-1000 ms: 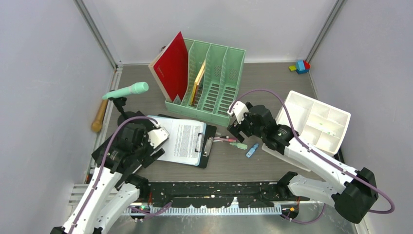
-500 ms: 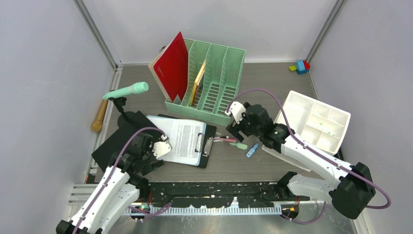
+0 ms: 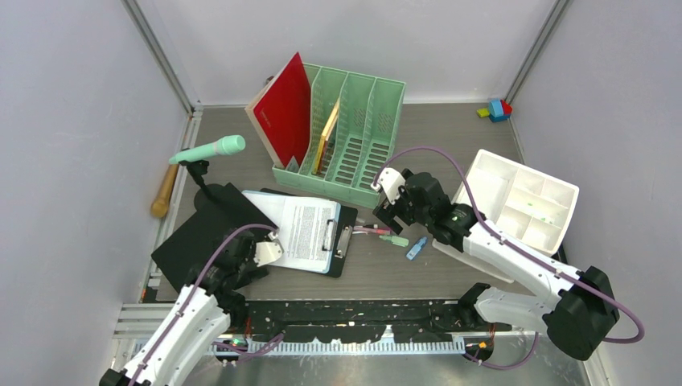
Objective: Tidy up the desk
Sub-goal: Pick up the folder from the center of the board.
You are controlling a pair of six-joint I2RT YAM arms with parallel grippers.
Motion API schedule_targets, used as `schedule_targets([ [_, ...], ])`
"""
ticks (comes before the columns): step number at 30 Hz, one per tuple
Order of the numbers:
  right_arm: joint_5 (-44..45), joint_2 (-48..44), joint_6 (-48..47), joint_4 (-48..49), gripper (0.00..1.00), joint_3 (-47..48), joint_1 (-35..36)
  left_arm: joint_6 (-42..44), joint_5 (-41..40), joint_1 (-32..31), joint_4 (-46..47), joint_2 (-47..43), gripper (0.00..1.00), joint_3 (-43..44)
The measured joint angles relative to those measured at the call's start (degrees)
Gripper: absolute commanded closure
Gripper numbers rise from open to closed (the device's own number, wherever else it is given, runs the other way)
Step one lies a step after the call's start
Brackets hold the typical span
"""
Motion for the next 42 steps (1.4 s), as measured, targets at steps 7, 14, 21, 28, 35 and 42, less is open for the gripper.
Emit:
schedule_targets([
  [7, 0.0, 0.5, -0.15, -0.02, 0.07, 0.0, 0.0, 2.23, 0.59, 0.0, -0.52, -4.57, 0.16, -0.92],
  [14, -0.02, 0.5, -0.15, -0.07, 0.07, 0.0, 0.0, 2.38, 2.23, 0.0, -1.49, -4.9, 0.29, -0.92],
  [21, -0.07, 0.5, -0.15, -0.09, 0.07, 0.0, 0.0, 2.36, 3.65, 0.0, -3.65, -4.63, 0.53, -0.07],
  [28, -0.13, 0.5, -0.15, -0.09, 0.07, 0.0, 0.0, 3.08, 3.93, 0.0, -4.68, -4.09, 0.61, 2.23],
  [35, -0.22, 0.5, -0.15, -0.11, 0.07, 0.0, 0.0, 4.22, 3.82, 0.0, -5.38, -3.3, 0.83, 5.75],
  [42, -0.22, 0.55, -0.15, -0.11, 0.07, 0.0, 0.0, 5.35, 3.56, 0.0, -5.75, -2.54, 1.0, 9.16],
])
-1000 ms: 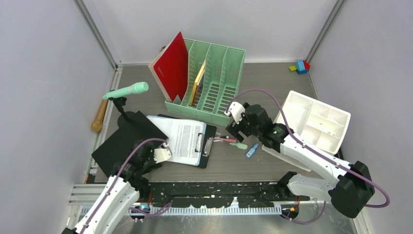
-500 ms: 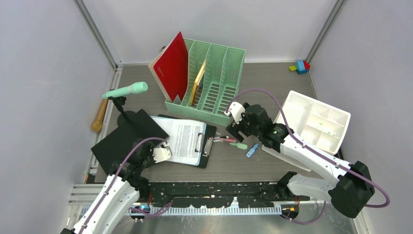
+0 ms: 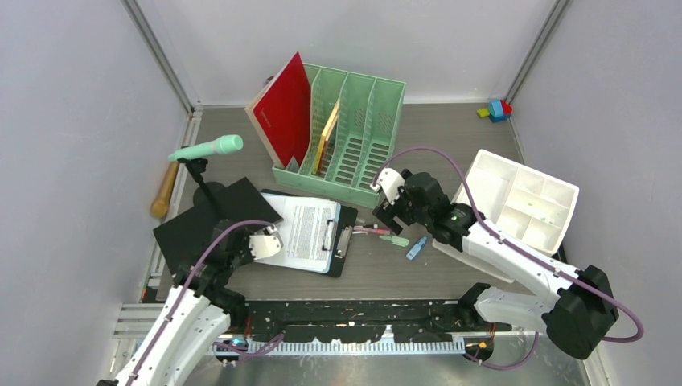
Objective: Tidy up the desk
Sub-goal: Pick up the folder from the center of the board.
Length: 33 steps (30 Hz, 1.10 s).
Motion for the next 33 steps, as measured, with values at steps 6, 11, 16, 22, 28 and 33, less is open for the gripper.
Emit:
schedule_targets([
  [6, -0.02, 0.68, 0.0, -0.02, 0.07, 0.0, 0.0, 0.0, 1.88, 0.0, -1.33, 0.85, 1.0, 4.44],
  [11, -0.52, 0.7, 0.07, -0.2, 0.07, 0.0, 0.0, -0.04, 4.66, 0.0, -3.52, 1.97, 1.0, 10.43],
  [16, -2.51, 1.6, 0.33, -2.16, 0.07, 2.19, 0.0, -0.02, 7.37, 0.0, -5.99, 4.9, 1.0, 18.88],
  [22, -6.62, 5.09, 0.28, -5.44, 0.07, 11.67, 0.02, -0.11, 12.26, 0.0, -10.75, 10.51, 1.0, 32.7],
  [28, -12.15, 8.09, 1.73, -7.78, 0.07, 22.69, 0.0, -1.25, 21.49, 0.0, -16.24, 16.76, 1.0, 46.18],
  [33, -18.18, 10.03, 4.22, -9.53, 0.07, 30.08, 0.0, -2.75, 28.57, 0.0, -18.75, 20.28, 1.0, 51.91],
])
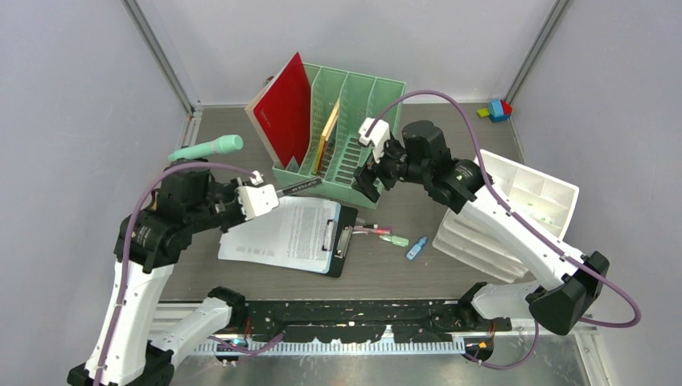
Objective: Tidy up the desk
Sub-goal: Pick up the folder from the center of the board.
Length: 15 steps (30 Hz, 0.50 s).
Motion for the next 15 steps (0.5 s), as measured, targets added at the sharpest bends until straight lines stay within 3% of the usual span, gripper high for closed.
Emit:
schedule_targets([
  [15, -19.32, -1.49, 1.07, -5.81, 0.08, 0.09, 0.59, -4.15, 19.45, 0.0, -1.95, 4.92, 1.0, 1.25],
])
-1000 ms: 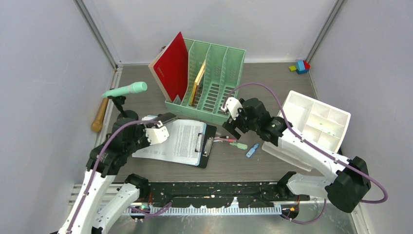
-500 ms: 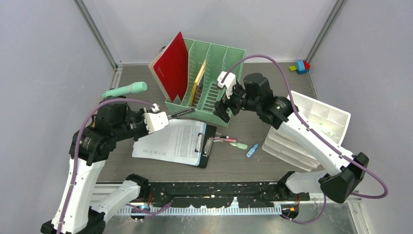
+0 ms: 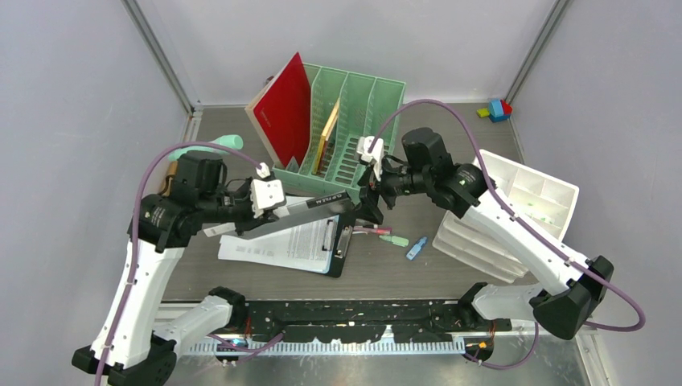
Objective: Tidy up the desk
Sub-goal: Pick up the folder from the center of the board.
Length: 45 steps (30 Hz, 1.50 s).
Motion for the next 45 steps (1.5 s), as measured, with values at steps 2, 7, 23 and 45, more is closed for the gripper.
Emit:
schedule_targets([
  [2, -1.33, -0.68, -0.39, -0.35, 0.08, -0.94, 0.28, -0.92, 1.7, 0.0, 0.2, -0.07, 1.0, -0.07],
  [7, -3.37, -1.18, -0.57, 0.26, 0.1, -2.73, 0.85, -2.82, 5.33, 0.0, 1.68, -0.92, 1.0, -2.27],
  [23, -8.2, -0.42, 3.32, 5.2, 0.92, -5.57, 2.08, -9.86, 10.97, 0.02, 8.15, -1.27, 1.0, -8.46],
  [45, -6.21, -1.14, 6.78, 7.06, 1.0, -7.87, 2.05, -10.25, 2.54, -4.72, 10.91, 12.22, 0.05, 2.58],
])
